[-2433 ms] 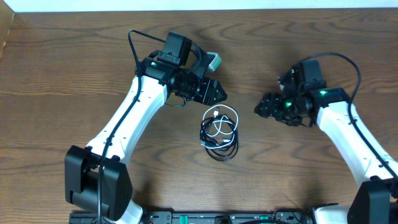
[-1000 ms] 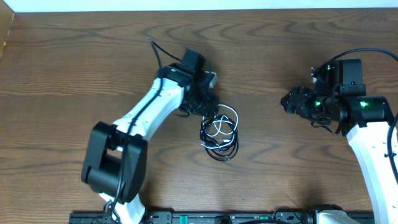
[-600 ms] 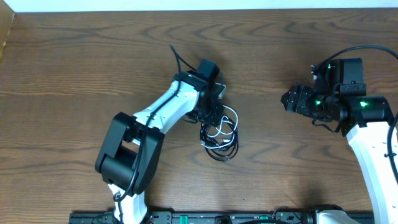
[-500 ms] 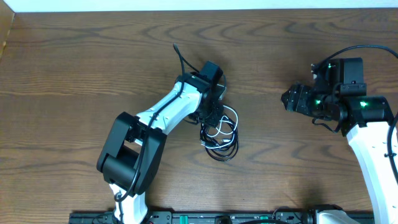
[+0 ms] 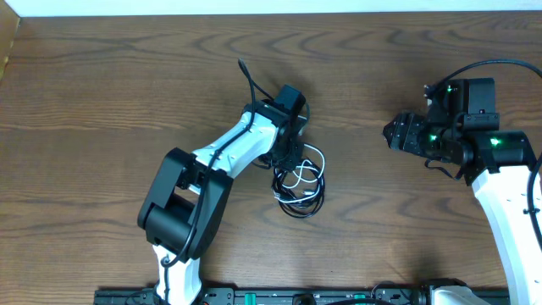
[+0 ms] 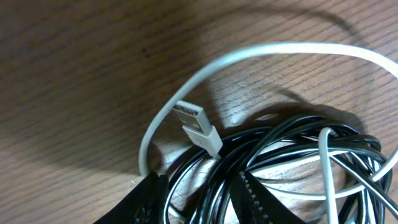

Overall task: Untangle cables
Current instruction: 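Lower the left gripper onto the cable bundle and grasp it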

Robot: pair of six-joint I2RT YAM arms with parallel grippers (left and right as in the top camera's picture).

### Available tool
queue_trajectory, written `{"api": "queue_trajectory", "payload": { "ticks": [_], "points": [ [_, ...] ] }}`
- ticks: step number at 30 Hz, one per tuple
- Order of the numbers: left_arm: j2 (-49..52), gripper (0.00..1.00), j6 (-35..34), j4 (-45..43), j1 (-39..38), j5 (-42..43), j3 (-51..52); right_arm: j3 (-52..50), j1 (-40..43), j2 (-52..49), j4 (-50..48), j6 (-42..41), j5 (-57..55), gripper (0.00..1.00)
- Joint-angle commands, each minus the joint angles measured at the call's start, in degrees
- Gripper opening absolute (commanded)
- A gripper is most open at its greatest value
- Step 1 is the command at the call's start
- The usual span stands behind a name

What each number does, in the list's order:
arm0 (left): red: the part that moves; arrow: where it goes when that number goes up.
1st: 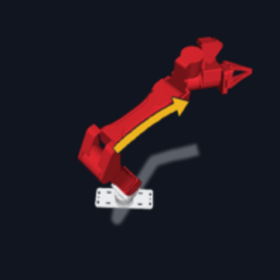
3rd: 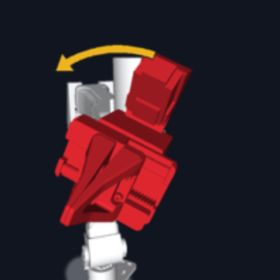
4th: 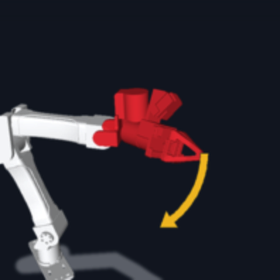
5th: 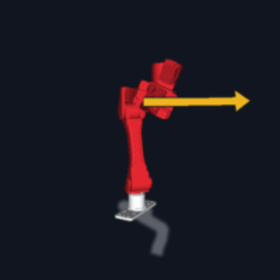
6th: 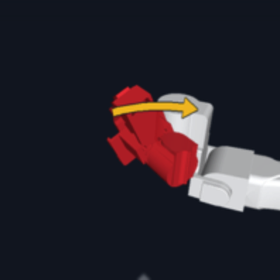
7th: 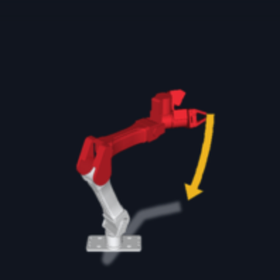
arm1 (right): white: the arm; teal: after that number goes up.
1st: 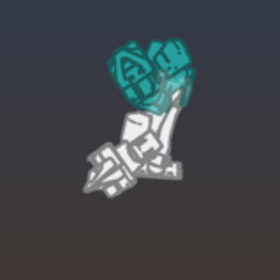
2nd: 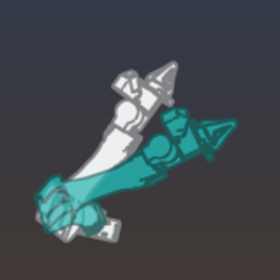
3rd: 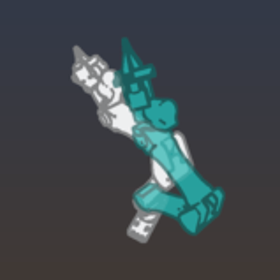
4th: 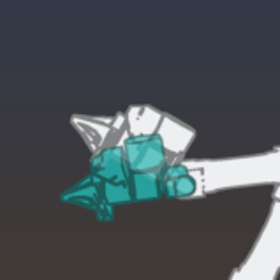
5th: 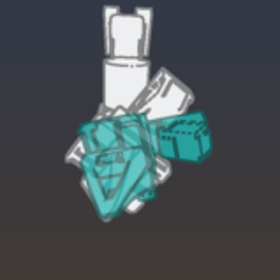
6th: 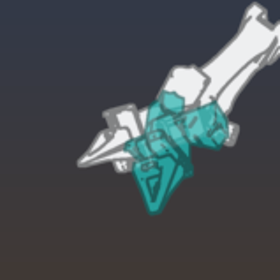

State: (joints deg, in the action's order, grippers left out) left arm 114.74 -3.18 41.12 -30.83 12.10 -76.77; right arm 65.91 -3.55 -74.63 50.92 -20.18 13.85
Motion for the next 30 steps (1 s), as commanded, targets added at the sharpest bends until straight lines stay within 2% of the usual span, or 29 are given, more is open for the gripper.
{"api": "queue_trajectory", "payload": {
  "ticks": [1,11,14,18,19,20,25,30],
  "points": [
    [2.8,0.38,-0.2,0.6,-0.5,0.0,0.7,0.8,0.1,-0.4,-0.5,1.0,-0.4,0.72],
    [4.1,0.35,-0.1,0.3,-2.3,-0.2,0.7,0.8,0.1,-0.4,-0.2,1.0,0.3,0.72],
    [4.3,0.28,-0.2,0.4,-2.5,-0.4,0.7,0.8,0.1,-0.4,0.1,1.0,0.2,0.74],
    [4.3,0.24,-1.9,0.7,-2.5,-0.2,0.7,0.8,0.1,-0.4,0.4,1.0,0.2,0.75],
    [4.2,0.12,-1.9,0.9,-2.5,0.2,0.7,0.8,0.1,-0.4,0.5,1.0,0.2,0.75],
    [4.0,0.07,-1.9,1.2,-2.5,0.5,0.6,0.8,0.1,-0.4,0.7,1.0,0.2,0.74],
    [0.4,0.08,-3.9,2.1,-1.6,3.0,-2.3,0.8,0.1,-0.4,1.0,1.0,0.3,0.73],
    [-6.9,0.07,-9.2,0.3,-0.6,6.8,-3.5,0.8,0.1,-0.4,0.9,1.0,0.8,0.72]
  ]
}}
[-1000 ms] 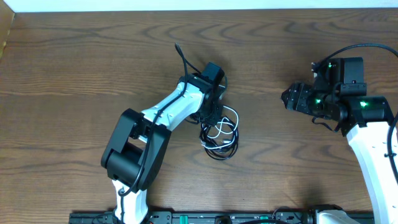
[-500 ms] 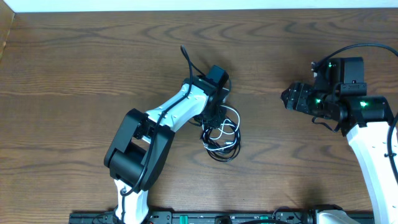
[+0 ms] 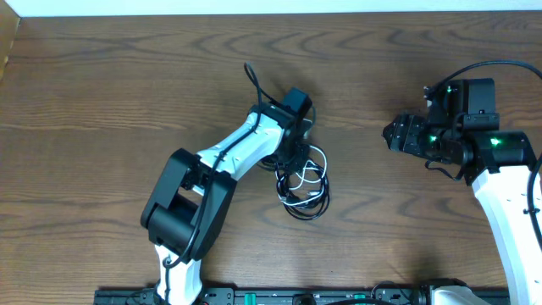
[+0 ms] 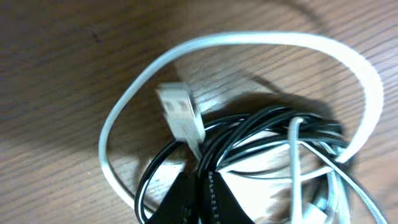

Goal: Untangle cables

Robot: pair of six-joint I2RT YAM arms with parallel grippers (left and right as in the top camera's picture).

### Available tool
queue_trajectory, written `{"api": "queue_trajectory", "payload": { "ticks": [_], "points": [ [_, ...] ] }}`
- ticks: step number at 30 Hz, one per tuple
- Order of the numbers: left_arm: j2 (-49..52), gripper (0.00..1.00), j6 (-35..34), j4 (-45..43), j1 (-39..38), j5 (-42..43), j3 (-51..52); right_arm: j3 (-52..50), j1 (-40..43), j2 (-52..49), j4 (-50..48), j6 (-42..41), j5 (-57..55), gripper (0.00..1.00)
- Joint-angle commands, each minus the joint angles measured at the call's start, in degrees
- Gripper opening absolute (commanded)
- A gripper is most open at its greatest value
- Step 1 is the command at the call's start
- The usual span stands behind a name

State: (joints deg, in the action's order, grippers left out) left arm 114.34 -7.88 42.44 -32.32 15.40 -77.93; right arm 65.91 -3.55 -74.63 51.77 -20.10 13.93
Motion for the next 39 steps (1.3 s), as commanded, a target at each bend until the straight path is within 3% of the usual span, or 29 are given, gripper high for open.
{"api": "queue_trajectory", "payload": {
  "ticks": [1,5,11,12,14,16,19,28,33,36,37,38,39],
  "points": [
    [-8.0,0.07,-5.0,-1.4,1.0,4.2,-2.4,0.8,0.1,-0.4,-0.1,0.9,0.9,0.72],
    [-13.7,0.08,-4.9,-0.5,1.1,5.0,-2.4,0.8,0.1,-0.4,-0.9,0.9,1.0,0.72],
    [-12.5,0.08,-4.2,0.1,1.1,4.9,-2.1,0.8,0.1,-0.4,-1.8,0.9,1.0,0.72],
    [-11.9,0.12,-4.2,0.0,1.1,4.8,-2.1,0.8,0.1,-0.4,-1.8,0.9,1.0,0.72],
    [-11.0,0.34,-4.2,-0.3,1.1,4.7,-2.0,0.8,0.1,-0.4,-1.7,0.9,1.0,0.73],
    [-9.8,0.49,-4.2,-1.0,1.1,4.7,-2.0,0.8,0.1,-0.4,-1.5,0.9,1.0,0.73],
    [-8.2,0.54,-4.2,-2.4,1.1,4.7,-2.0,0.7,0.1,-0.4,-1.4,0.9,1.0,0.73],
    [-5.0,0.54,-4.3,-6.0,-1.2,4.7,-1.2,0.7,0.1,-0.8,-1.6,0.9,1.0,0.74],
    [-0.7,0.52,-5.2,-8.9,-3.4,0.1,-0.9,0.7,0.1,-1.2,0.3,0.9,1.0,0.74],
    [0.7,0.39,-6.0,-9.9,-3.5,-0.7,-0.9,0.7,0.1,-1.2,0.8,0.9,1.0,0.74],
    [0.7,0.27,-6.0,-10.0,-3.5,-0.7,-0.9,0.7,0.1,-1.2,0.9,0.9,1.0,0.74],
    [0.7,0.08,-6.0,-10.0,-3.3,-1.1,-0.9,0.7,0.1,-1.2,1.0,0.9,1.0,0.74],
    [0.4,0.08,-6.0,-10.0,-3.1,-1.1,-0.9,0.7,0.1,-1.2,1.0,0.9,1.0,0.74]
  ]
}}
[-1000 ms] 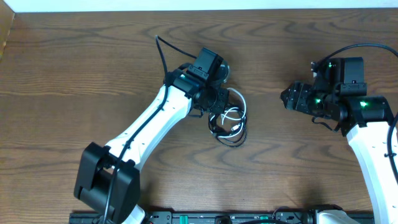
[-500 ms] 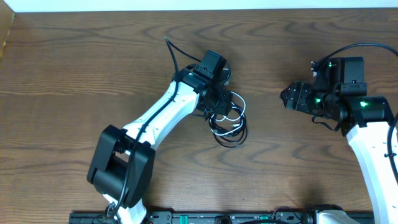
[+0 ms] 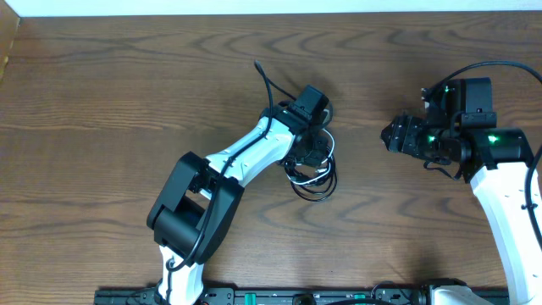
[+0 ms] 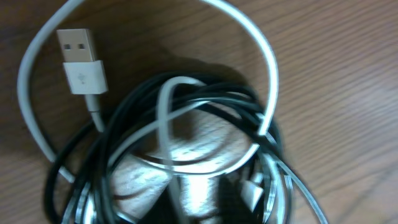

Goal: Untangle cables

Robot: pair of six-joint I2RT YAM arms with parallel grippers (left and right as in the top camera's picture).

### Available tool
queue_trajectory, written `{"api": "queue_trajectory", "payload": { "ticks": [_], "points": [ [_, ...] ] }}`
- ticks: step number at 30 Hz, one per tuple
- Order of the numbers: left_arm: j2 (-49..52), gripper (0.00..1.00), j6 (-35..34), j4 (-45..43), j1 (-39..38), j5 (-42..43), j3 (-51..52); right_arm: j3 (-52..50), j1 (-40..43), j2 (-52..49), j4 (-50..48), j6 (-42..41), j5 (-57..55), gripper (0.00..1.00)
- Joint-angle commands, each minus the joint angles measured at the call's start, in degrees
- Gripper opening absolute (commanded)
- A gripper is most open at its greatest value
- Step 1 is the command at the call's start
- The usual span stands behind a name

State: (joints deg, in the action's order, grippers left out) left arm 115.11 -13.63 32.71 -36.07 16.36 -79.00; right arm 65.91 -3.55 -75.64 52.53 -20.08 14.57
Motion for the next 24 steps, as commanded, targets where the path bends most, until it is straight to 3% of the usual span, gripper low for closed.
{"api": "queue_trajectory", "payload": {
  "ticks": [1,6,15,24],
  "points": [
    [-0.7,0.07,-0.2,-0.3,0.9,-2.1,0.1,0.7,0.1,-0.2,0.2,0.9,0.4,0.74],
    [-5.8,0.07,-0.7,1.0,2.0,0.1,-0.4,0.7,0.1,-0.2,0.2,0.9,0.4,0.74],
    [-26.4,0.08,-2.9,0.0,3.0,4.2,-0.7,0.7,-1.1,-1.2,-0.9,2.0,5.9,0.71],
    [-33.3,0.07,-3.0,-1.0,3.0,4.2,-0.7,0.7,-7.1,-7.6,-5.9,6.4,14.3,0.73]
  ]
}}
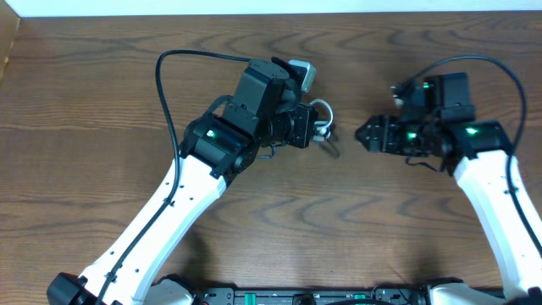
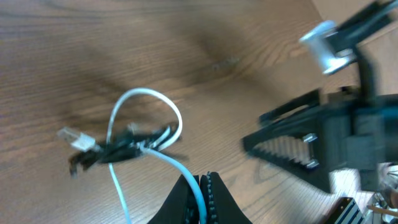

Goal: Untangle cables

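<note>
A tangle of white and black cable hangs off the wooden table, with my left gripper shut on its white strand. In the left wrist view the fingertips pinch the white cable. Beyond them a white loop and a dark knot with a plug end dangle. My right gripper stands open just right of the tangle, pointing at it. Its toothed fingers also show in the left wrist view.
The left arm's own black lead arcs over the table's back left. A dark rail runs along the front edge. The right arm's body fills the right side.
The tangle lay on the table under my left gripper; now it hangs in the air from that gripper's hold on the white strand. My right gripper is further left, close to the tangle.
My left gripper first stood open astride the black strands of the tangle on the table. Then it was shut on them. Later the tangle lay further back and right, and now it hangs lifted between the two grippers.
</note>
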Robot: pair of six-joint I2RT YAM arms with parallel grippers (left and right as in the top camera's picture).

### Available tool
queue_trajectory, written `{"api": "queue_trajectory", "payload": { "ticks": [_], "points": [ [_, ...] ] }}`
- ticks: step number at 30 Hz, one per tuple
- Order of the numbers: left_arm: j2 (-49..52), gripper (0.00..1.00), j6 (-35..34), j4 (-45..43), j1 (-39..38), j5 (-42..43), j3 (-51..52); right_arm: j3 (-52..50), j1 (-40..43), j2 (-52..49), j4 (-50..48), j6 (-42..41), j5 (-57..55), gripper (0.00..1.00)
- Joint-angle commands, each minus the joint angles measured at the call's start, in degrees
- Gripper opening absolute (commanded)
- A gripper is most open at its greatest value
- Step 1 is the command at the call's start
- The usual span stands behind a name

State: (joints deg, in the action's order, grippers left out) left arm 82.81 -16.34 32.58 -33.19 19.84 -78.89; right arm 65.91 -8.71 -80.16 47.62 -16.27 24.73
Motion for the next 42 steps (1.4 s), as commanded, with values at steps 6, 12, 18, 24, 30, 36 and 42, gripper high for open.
{"api": "queue_trajectory", "payload": {
  "ticks": [6,12,18,24,30,36,42],
  "points": [
    [-1.4,0.07,-1.8,-2.0,0.1,0.7,-0.9,0.7,-2.8,-9.8,-8.8,5.4,12.6,0.74],
    [-1.4,0.08,-1.9,-2.7,0.1,0.7,-0.9,0.7,-3.2,-12.1,-18.4,0.7,16.8,0.73],
    [-1.4,0.08,-2.7,-2.7,0.1,0.7,-0.9,0.7,-6.4,-17.0,-18.4,-3.5,14.3,0.68],
    [-1.5,0.07,-2.6,-3.0,1.4,0.7,-0.9,0.7,-6.9,-23.9,-15.0,-16.2,-0.3,0.53],
    [-4.7,0.08,-2.6,-2.9,7.2,0.7,-0.9,0.7,-3.2,-24.7,-9.6,-15.3,-8.7,0.41],
    [-7.8,0.07,-2.5,-2.9,12.9,0.7,-0.9,0.7,0.0,-24.6,-6.7,-11.7,-10.8,0.27],
    [-8.5,0.07,-1.1,-0.3,19.2,0.3,-0.9,0.7,5.0,-24.4,-2.3,-9.8,-16.2,0.08]
  ]
}}
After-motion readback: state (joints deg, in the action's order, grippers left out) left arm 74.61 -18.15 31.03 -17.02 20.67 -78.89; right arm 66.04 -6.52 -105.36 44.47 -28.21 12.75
